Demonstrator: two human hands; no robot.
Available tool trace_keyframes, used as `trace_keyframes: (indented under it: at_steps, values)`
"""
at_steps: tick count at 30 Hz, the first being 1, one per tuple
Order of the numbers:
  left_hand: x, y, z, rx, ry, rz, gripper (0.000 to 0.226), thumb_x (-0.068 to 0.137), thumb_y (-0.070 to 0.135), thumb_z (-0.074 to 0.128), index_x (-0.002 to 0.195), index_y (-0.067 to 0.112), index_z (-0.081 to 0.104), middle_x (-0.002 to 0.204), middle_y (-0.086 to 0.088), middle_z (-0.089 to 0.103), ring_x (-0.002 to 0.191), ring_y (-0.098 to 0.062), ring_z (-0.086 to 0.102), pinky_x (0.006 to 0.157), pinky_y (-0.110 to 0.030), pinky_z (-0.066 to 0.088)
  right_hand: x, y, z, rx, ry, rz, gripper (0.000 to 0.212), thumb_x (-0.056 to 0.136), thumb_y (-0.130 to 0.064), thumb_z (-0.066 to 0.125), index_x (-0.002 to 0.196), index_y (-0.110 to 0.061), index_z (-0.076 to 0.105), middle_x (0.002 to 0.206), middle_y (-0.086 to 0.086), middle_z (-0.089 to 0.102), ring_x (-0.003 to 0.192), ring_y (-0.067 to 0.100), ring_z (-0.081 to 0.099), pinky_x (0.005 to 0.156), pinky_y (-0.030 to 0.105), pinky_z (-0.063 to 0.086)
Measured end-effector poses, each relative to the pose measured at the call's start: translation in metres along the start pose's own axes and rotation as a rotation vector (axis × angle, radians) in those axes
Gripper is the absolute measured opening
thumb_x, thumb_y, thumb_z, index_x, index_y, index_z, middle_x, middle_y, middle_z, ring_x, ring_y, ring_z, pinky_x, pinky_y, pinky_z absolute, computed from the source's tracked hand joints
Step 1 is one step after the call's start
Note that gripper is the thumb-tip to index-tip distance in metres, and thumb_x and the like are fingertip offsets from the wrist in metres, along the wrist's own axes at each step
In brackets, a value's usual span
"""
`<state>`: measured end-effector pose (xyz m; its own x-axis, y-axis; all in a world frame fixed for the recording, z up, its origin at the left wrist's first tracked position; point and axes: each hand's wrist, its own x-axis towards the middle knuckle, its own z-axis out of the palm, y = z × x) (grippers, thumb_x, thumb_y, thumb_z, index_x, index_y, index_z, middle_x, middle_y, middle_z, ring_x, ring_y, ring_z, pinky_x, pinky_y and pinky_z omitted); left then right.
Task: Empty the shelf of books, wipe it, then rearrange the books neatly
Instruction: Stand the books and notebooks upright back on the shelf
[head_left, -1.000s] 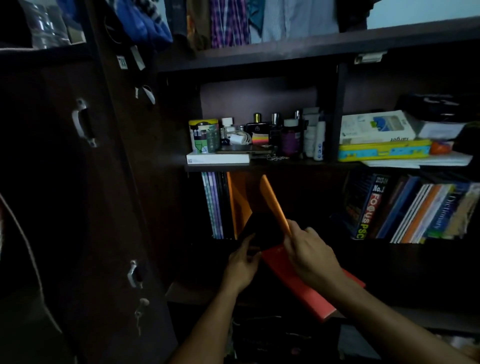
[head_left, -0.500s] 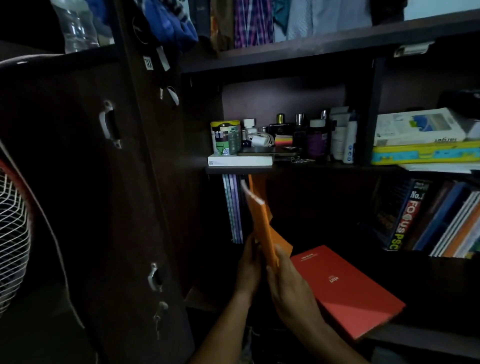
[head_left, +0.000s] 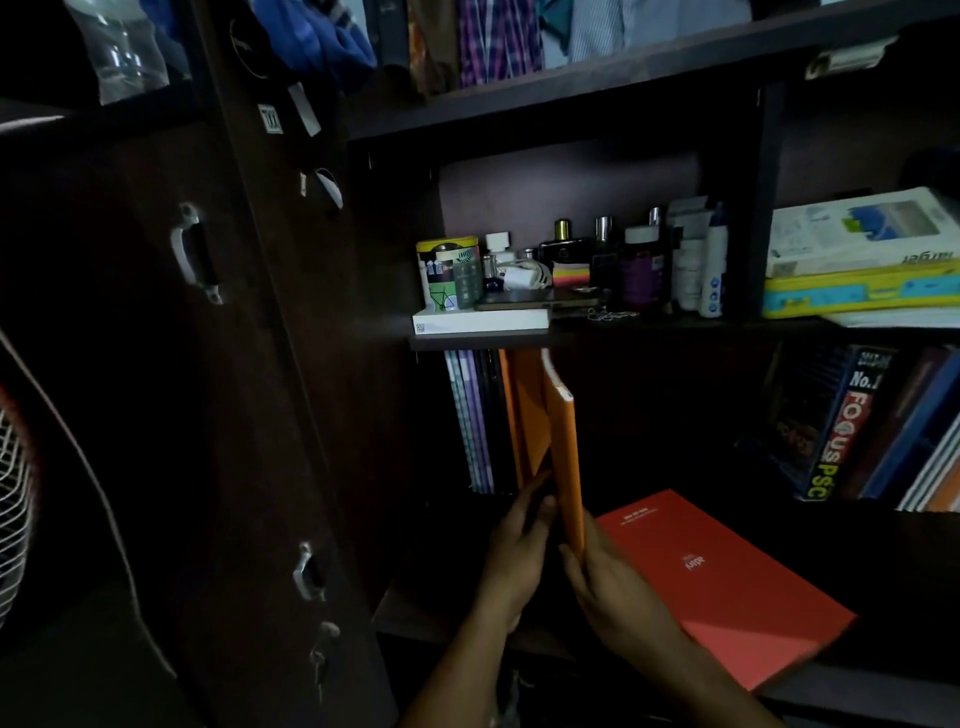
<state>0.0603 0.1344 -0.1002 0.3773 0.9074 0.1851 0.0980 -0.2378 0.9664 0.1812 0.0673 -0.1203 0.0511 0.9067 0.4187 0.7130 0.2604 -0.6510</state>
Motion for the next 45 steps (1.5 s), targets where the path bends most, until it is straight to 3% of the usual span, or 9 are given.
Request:
trace_keyframes:
  at_steps: [5, 10, 14, 19, 23, 28, 34, 39, 45]
  values:
    - [0.003, -0.004, 0.000, 0.055, -0.006, -0.022, 0.038, 0.095, 0.070, 0.045, 0.133, 0.066, 0.047, 0.146, 0.024, 0.050, 0.133, 0.000, 0.046, 0.111, -0.035, 0.041, 0.026, 0.005, 0.000, 0.036, 0.008, 0.031, 0.051, 0.105, -0.014, 0.041, 0.143, -0.044, 0.023, 0.116, 0.001, 0.059, 0.086, 0.000, 0.058, 0.068, 0.013, 0.045]
    - [0.007, -0.011, -0.001, 0.001, 0.096, -0.014, 0.041, 0.095, 0.062, 0.051, 0.135, 0.053, 0.048, 0.125, 0.018, 0.059, 0.116, 0.000, 0.058, 0.095, -0.026, 0.050, 0.064, 0.014, 0.012, 0.081, -0.014, 0.058, 0.049, 0.105, -0.036, 0.040, 0.153, -0.030, 0.030, 0.127, 0.008, 0.063, 0.106, 0.020, 0.065, 0.090, 0.041, 0.055]
    - [0.020, -0.025, 0.004, 0.133, 0.167, -0.015, 0.043, 0.096, 0.061, 0.054, 0.135, 0.047, 0.045, 0.127, 0.013, 0.060, 0.117, -0.006, 0.059, 0.099, -0.037, 0.053, 0.082, 0.034, 0.021, 0.102, -0.035, 0.037, 0.069, 0.092, -0.061, 0.038, 0.153, -0.029, 0.033, 0.127, 0.001, 0.064, 0.111, 0.018, 0.064, 0.094, 0.043, 0.054]
    - [0.032, -0.025, 0.013, 0.339, 0.204, -0.070, 0.051, 0.099, 0.062, 0.045, 0.142, 0.035, 0.048, 0.137, 0.007, 0.055, 0.125, -0.014, 0.054, 0.101, -0.035, 0.048, 0.085, 0.045, 0.011, 0.211, -0.044, 0.091, 0.055, 0.086, -0.035, 0.068, 0.134, -0.039, 0.043, 0.114, -0.011, 0.065, 0.102, 0.003, 0.065, 0.084, 0.023, 0.053]
    - [0.033, -0.018, 0.020, 0.390, 0.153, 0.003, 0.055, 0.102, 0.057, 0.043, 0.154, 0.046, 0.027, 0.155, 0.016, 0.037, 0.138, -0.011, 0.042, 0.108, -0.036, 0.042, 0.082, 0.052, 0.009, 0.384, 0.102, 0.090, 0.046, 0.090, -0.004, 0.067, 0.121, -0.034, 0.053, 0.110, -0.013, 0.068, 0.099, -0.002, 0.066, 0.078, 0.010, 0.048]
    - [0.037, -0.012, 0.019, 0.313, 0.092, 0.093, 0.067, 0.100, 0.049, 0.054, 0.145, 0.072, 0.010, 0.156, 0.028, 0.029, 0.136, 0.006, 0.033, 0.106, -0.021, 0.036, 0.080, 0.054, 0.015, 0.299, 0.158, 0.001, 0.037, 0.092, -0.013, 0.065, 0.124, -0.031, 0.056, 0.111, -0.012, 0.065, 0.100, 0.001, 0.064, 0.081, 0.024, 0.052]
    - [0.043, -0.020, 0.017, 0.320, 0.087, 0.142, 0.062, 0.103, 0.041, 0.053, 0.149, 0.064, 0.019, 0.158, 0.024, 0.035, 0.142, 0.001, 0.036, 0.115, -0.028, 0.038, 0.079, 0.057, 0.019, 0.193, 0.094, 0.008, 0.052, 0.092, -0.024, 0.066, 0.138, -0.028, 0.044, 0.119, -0.009, 0.051, 0.105, 0.003, 0.055, 0.082, 0.020, 0.047]
    - [0.041, -0.020, 0.014, 0.210, 0.074, 0.082, 0.048, 0.106, 0.038, 0.048, 0.145, 0.061, 0.033, 0.153, 0.019, 0.043, 0.138, 0.001, 0.041, 0.109, -0.021, 0.037, 0.076, 0.054, 0.018, 0.213, 0.062, -0.005, 0.062, 0.094, -0.014, 0.062, 0.148, -0.032, 0.037, 0.132, -0.008, 0.048, 0.118, 0.005, 0.053, 0.094, 0.022, 0.047]
    - [0.042, -0.020, 0.014, 0.279, 0.094, 0.122, 0.052, 0.105, 0.039, 0.048, 0.148, 0.061, 0.028, 0.140, 0.024, 0.037, 0.130, 0.004, 0.042, 0.100, -0.018, 0.042, 0.075, 0.052, 0.017, 0.216, 0.057, -0.020, 0.059, 0.092, -0.014, 0.066, 0.144, -0.031, 0.043, 0.128, -0.009, 0.053, 0.113, -0.002, 0.054, 0.086, 0.013, 0.046]
